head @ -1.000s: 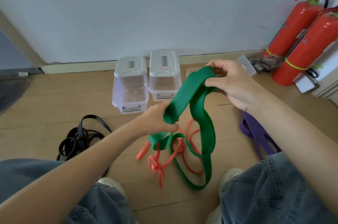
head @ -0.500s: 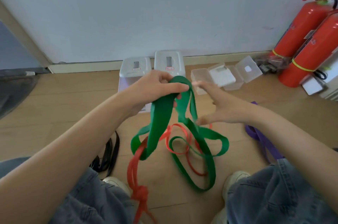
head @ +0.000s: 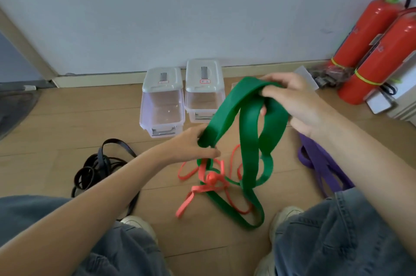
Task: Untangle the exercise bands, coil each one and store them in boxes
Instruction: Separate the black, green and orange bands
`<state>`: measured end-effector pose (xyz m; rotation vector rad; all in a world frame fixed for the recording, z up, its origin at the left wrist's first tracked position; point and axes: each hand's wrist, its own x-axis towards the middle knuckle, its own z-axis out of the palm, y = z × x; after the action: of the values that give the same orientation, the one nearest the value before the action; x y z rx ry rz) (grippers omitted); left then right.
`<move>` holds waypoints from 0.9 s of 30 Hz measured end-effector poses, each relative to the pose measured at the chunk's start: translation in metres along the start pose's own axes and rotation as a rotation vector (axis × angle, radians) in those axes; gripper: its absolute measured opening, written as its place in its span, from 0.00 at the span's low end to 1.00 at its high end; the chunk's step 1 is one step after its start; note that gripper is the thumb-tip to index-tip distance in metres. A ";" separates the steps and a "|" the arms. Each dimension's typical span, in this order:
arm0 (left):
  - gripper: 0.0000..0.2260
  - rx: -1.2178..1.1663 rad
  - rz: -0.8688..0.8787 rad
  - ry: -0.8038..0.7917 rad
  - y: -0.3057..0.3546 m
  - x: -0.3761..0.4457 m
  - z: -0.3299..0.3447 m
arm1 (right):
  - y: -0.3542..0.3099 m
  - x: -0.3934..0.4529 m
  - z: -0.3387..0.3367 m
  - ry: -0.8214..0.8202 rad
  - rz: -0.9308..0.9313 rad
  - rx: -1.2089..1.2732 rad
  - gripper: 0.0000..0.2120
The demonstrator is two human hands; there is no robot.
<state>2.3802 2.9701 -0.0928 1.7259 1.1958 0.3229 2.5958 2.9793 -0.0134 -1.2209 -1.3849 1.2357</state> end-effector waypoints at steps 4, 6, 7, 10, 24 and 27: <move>0.06 -0.128 -0.036 0.129 0.005 0.003 -0.019 | 0.004 0.008 -0.021 0.139 -0.043 -0.336 0.11; 0.09 -0.293 -0.060 0.228 0.015 0.001 -0.033 | 0.010 0.008 -0.025 0.001 0.146 -0.801 0.10; 0.11 -0.367 -0.074 0.266 0.020 0.000 -0.038 | 0.015 0.004 -0.023 -0.102 0.249 -1.007 0.20; 0.11 -0.413 -0.154 0.252 0.033 -0.006 -0.037 | 0.021 -0.011 0.001 -0.291 0.242 -0.954 0.29; 0.09 -0.660 -0.207 0.302 0.036 0.003 -0.045 | -0.007 -0.012 0.022 -0.234 0.133 -0.347 0.11; 0.05 -0.274 -0.380 0.175 0.021 -0.001 -0.044 | -0.016 -0.008 0.005 -0.039 0.046 -0.367 0.09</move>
<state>2.3618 2.9932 -0.0538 1.2254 1.5000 0.3907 2.5900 2.9700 0.0016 -1.4903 -1.6711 1.0689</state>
